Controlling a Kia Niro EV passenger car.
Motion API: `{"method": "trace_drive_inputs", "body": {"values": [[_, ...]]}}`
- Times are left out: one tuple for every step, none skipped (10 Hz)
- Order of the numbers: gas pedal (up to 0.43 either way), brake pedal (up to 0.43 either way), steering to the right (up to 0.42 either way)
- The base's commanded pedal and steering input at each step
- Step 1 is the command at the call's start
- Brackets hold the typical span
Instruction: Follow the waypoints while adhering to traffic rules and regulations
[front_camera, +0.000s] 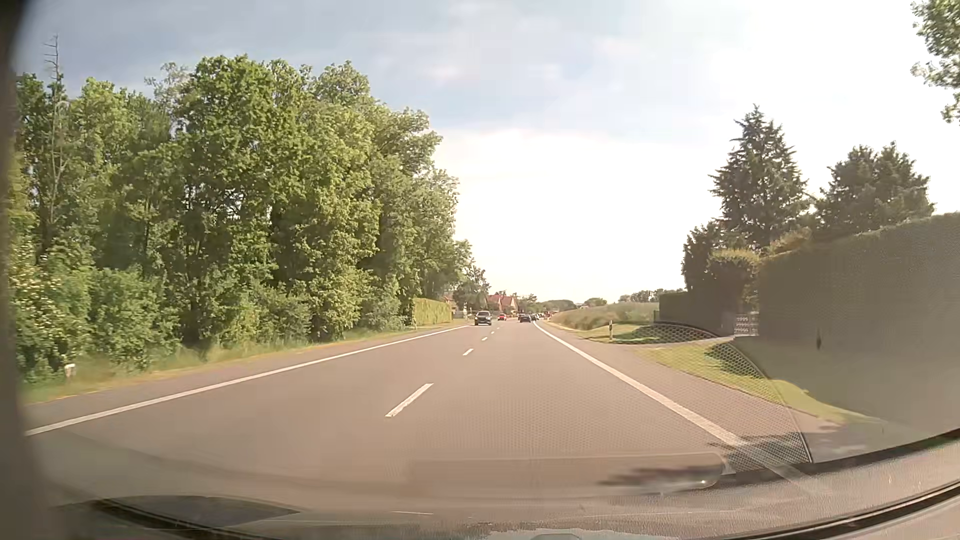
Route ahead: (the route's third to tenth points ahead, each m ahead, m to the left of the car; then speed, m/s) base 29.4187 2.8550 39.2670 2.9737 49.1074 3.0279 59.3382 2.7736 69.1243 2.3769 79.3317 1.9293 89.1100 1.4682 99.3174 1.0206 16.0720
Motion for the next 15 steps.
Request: {"method": "trace_drive_inputs", "body": {"values": [[0.169, 0.000, 0.000], [0.169, 0.000, 0.000], [0.169, 0.000, 0.000], [0.169, 0.000, 0.000], [0.169, 0.000, 0.000], [0.169, 0.000, 0.000], [0.169, 0.000, 0.000], [0.169, 0.000, 0.000], [0.169, 0.000, 0.000], [0.169, 0.000, 0.000], [0.169, 0.000, 0.000], [0.169, 0.000, 0.000], [0.169, 0.000, 0.000], [0.169, 0.000, 0.000], [0.169, 0.000, 0.000]]}}
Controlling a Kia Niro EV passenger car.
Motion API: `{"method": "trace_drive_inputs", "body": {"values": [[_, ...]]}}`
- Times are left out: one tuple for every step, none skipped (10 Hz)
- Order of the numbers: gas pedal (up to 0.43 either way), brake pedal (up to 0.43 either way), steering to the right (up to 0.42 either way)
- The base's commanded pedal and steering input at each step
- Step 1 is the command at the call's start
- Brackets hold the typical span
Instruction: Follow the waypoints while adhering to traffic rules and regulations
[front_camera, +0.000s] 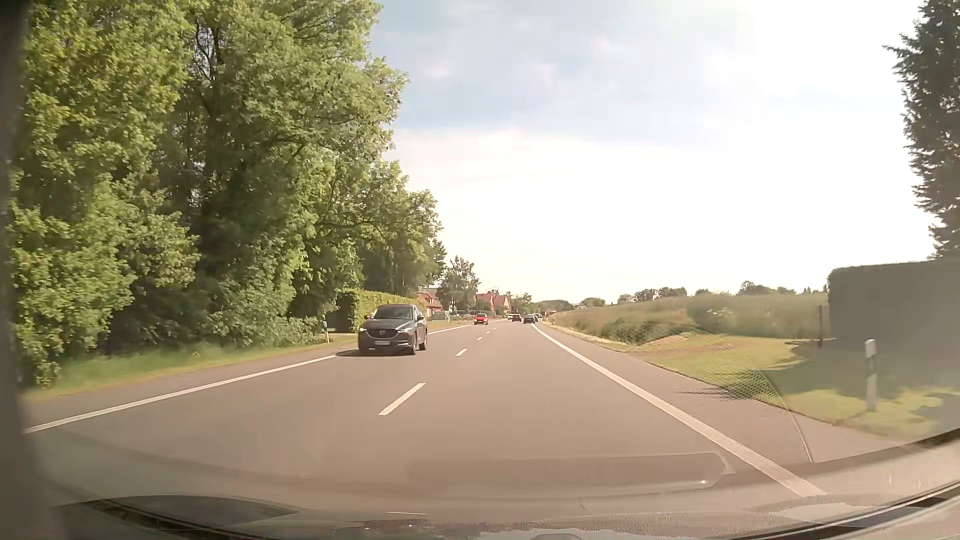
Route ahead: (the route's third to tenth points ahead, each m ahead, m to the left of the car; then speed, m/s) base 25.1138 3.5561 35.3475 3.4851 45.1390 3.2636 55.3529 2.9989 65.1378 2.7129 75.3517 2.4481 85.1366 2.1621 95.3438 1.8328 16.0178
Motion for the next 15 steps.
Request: {"method": "trace_drive_inputs", "body": {"values": [[0.169, 0.000, 0.000], [0.169, 0.000, 0.000], [0.169, 0.000, 0.000], [0.169, 0.000, 0.000], [0.169, 0.000, 0.000], [0.169, 0.000, 0.000], [0.169, 0.000, 0.000], [0.169, 0.000, 0.000], [0.169, 0.000, 0.000], [0.169, 0.000, 0.000], [0.169, 0.000, 0.000], [0.157, 0.000, 0.000], [0.157, 0.000, 0.000], [0.157, 0.000, 0.000], [0.157, 0.000, 0.000]]}}
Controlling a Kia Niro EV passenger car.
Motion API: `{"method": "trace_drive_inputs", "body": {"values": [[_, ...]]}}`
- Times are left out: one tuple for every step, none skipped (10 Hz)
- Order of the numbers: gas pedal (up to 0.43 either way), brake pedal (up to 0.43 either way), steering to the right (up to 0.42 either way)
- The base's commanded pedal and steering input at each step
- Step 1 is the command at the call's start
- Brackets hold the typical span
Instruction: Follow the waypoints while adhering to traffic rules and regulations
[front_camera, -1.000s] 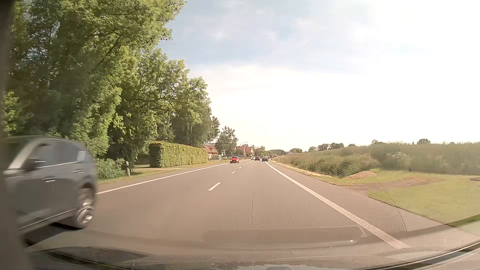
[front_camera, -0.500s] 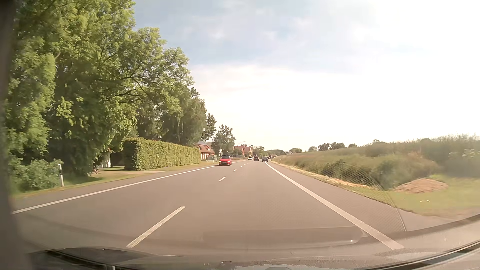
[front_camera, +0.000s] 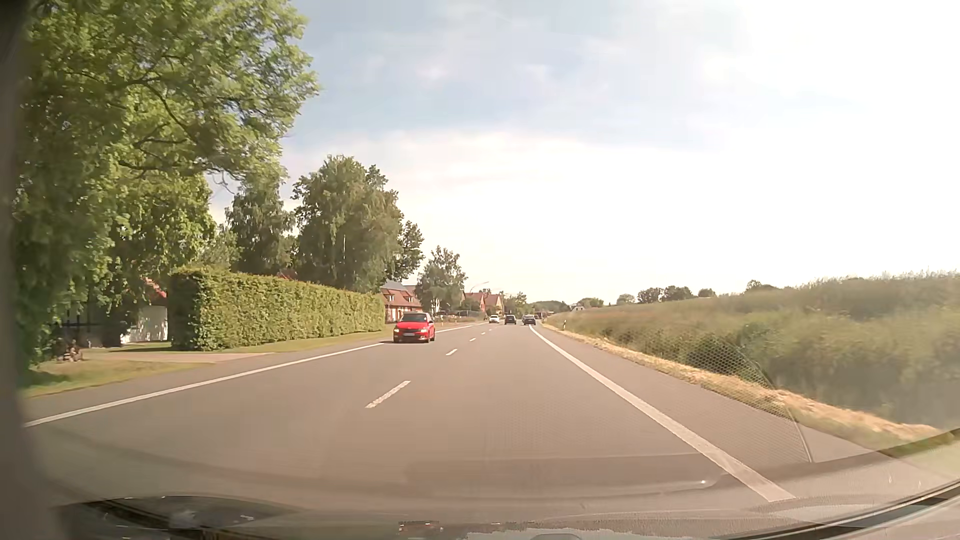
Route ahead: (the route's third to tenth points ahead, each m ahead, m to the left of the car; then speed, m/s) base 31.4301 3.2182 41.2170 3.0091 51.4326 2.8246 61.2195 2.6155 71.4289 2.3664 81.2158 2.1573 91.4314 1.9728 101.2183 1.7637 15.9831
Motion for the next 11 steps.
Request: {"method": "trace_drive_inputs", "body": {"values": [[0.157, 0.000, 0.000], [0.150, 0.000, 0.000], [0.087, 0.000, 0.000], [0.000, 0.000, 0.000], [0.000, 0.000, 0.000], [0.000, 0.000, -0.003], [0.000, 0.000, -0.005], [0.000, 0.000, -0.005], [0.000, 0.000, -0.005], [0.000, 0.000, -0.005], [0.000, 0.000, -0.005]]}}
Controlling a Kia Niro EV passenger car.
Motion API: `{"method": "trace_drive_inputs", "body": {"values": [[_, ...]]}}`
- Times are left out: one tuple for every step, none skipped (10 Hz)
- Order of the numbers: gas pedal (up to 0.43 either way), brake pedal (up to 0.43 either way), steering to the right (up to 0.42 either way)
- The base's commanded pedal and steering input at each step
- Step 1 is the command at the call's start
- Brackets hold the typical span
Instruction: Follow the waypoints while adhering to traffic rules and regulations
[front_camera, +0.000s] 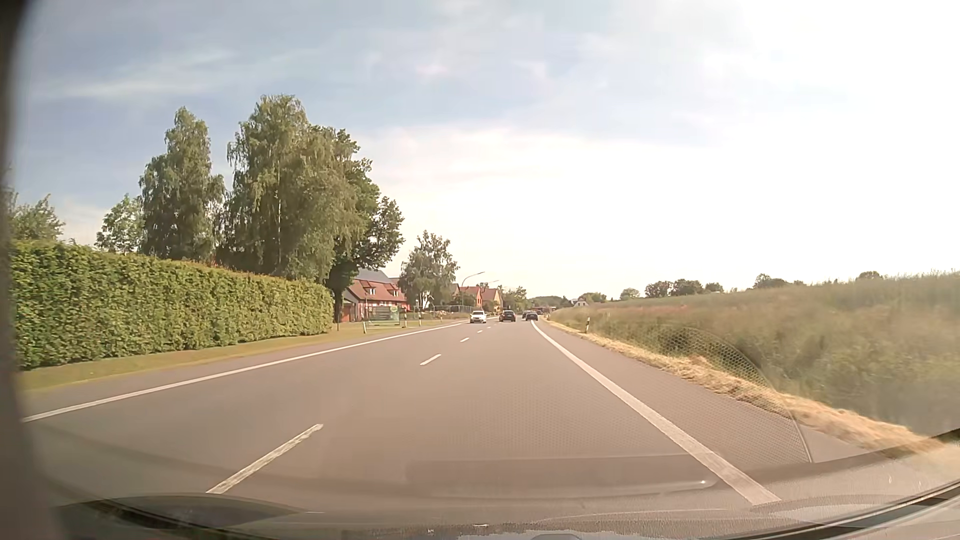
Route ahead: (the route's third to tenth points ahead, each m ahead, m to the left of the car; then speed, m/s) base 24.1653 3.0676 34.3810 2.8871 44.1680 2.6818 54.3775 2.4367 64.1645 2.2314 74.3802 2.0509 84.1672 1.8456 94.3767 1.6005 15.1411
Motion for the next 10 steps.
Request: {"method": "trace_drive_inputs", "body": {"values": [[0.000, 0.000, -0.005], [0.000, 0.000, -0.005], [0.000, 0.000, -0.005], [0.000, 0.000, -0.005], [0.000, 0.000, -0.004], [0.008, 0.000, -0.004], [0.059, 0.000, -0.003], [0.110, 0.000, -0.003], [0.138, 0.000, -0.004], [0.150, 0.000, -0.003]]}}
